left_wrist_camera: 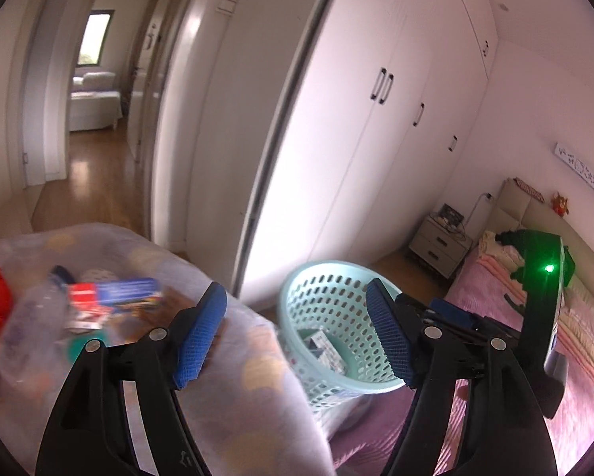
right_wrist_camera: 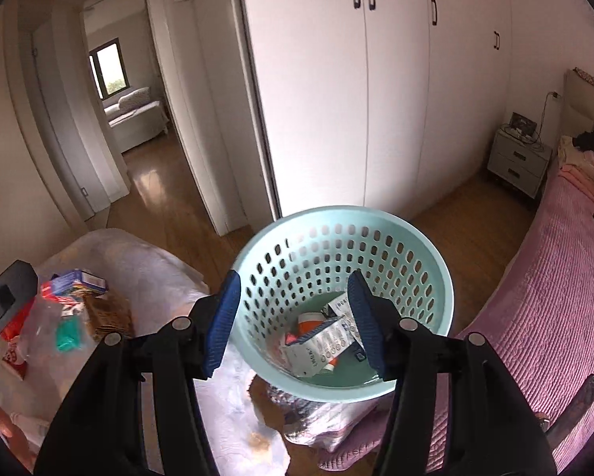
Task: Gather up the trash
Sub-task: 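Grasp the red-and-white paper bowl with the left tool while the right tool grasps the clear bottle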
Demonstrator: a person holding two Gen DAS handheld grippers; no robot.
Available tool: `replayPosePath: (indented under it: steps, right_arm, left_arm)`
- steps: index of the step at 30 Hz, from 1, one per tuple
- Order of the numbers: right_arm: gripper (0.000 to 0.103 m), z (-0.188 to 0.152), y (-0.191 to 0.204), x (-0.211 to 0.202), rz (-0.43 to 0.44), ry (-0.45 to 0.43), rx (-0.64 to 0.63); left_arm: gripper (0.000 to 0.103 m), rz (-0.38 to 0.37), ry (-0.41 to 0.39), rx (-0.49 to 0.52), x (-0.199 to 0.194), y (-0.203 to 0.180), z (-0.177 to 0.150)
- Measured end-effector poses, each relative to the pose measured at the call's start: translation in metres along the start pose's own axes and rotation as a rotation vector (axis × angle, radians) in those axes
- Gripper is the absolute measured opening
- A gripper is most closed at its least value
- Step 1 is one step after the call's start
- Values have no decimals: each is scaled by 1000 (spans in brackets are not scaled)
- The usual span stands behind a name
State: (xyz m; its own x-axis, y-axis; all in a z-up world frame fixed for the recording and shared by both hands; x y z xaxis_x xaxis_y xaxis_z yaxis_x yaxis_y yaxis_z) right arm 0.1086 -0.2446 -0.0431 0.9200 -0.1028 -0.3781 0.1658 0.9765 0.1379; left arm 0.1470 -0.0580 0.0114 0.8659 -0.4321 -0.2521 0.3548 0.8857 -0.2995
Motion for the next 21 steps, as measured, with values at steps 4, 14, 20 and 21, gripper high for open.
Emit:
replayPosePath:
  steps: [4, 14, 20, 21]
  right_arm:
    - [53, 8, 37, -22, 81, -41, -29]
    - [60, -6, 140, -45, 292, -89, -120]
    - [63, -35, 206, -30, 406, -30, -197]
    - [64, -39, 218, -27, 422, -11, -206]
  left_arm:
    - [71, 93, -47, -10, -45, 37, 15]
    - [74, 411, -103, -113, -152, 169, 22]
    - [74, 511, -3, -247, -172, 248, -12]
    - [74, 510, 19, -267, -171, 258, -18]
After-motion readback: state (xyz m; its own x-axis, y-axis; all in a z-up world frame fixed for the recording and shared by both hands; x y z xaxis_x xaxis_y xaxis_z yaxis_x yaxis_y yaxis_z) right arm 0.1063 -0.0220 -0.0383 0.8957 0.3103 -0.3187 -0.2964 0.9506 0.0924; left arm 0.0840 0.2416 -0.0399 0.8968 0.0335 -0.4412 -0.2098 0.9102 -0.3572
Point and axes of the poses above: each gripper's, at about its wrist camera, not at the fingertips, and x roughly the way its jaws point, y to its left, z to its top, the point moved 3 cm from there along x, roughly the way its jaws point, and after that the axes turned 14 degrees about -y, right-handed, at the moved point
